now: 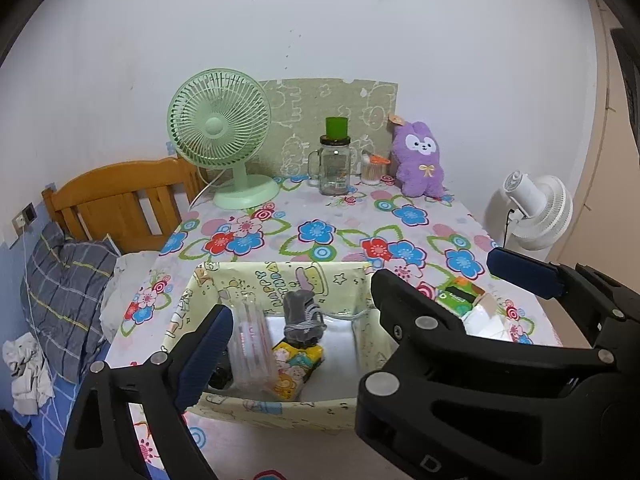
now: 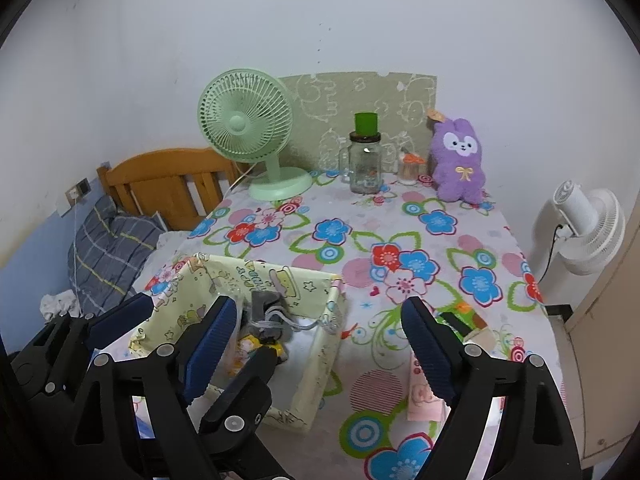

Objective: Organize soft objects
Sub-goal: 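Withdraw both tools from the box toward the white cloth and pink packet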

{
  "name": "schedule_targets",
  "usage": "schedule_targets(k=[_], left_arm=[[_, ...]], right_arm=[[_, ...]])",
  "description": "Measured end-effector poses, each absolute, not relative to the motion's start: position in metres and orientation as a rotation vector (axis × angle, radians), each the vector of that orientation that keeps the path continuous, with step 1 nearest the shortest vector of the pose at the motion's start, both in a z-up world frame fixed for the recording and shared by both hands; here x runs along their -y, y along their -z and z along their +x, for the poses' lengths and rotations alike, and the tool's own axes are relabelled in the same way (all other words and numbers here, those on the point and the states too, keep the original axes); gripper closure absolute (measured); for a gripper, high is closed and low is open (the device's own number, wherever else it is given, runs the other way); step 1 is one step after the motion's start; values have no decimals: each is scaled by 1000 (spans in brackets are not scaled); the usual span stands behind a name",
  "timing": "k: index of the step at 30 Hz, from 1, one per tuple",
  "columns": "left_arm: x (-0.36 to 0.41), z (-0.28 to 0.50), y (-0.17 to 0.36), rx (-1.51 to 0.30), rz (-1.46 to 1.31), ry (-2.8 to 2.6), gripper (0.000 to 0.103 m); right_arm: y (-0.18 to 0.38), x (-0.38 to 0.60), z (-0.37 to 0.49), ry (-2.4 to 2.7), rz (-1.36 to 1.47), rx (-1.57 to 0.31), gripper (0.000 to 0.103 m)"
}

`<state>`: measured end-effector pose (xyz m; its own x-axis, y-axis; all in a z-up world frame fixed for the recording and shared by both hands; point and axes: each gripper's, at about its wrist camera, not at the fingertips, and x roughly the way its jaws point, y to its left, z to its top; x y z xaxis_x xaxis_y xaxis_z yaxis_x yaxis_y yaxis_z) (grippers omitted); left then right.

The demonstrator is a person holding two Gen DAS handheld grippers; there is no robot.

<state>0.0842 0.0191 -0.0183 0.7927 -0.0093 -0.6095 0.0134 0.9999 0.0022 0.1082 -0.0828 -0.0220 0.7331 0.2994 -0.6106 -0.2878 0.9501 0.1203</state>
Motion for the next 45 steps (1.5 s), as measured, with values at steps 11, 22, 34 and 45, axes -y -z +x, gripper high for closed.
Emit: schedule_targets(k=[11, 22, 34, 45], left_arm=[[6, 78, 12, -630, 17, 25, 3], [31, 77, 14, -637, 17, 46, 2], [61, 83, 28, -645, 24, 87, 1], [85, 95, 56, -706, 20, 134, 1]], right_arm=[[16, 112, 97, -275, 43, -647, 10], [19, 139, 92, -236, 44, -647, 10], [33, 168, 94, -187, 56, -641, 10], [63, 196, 100, -153, 93, -665, 10]])
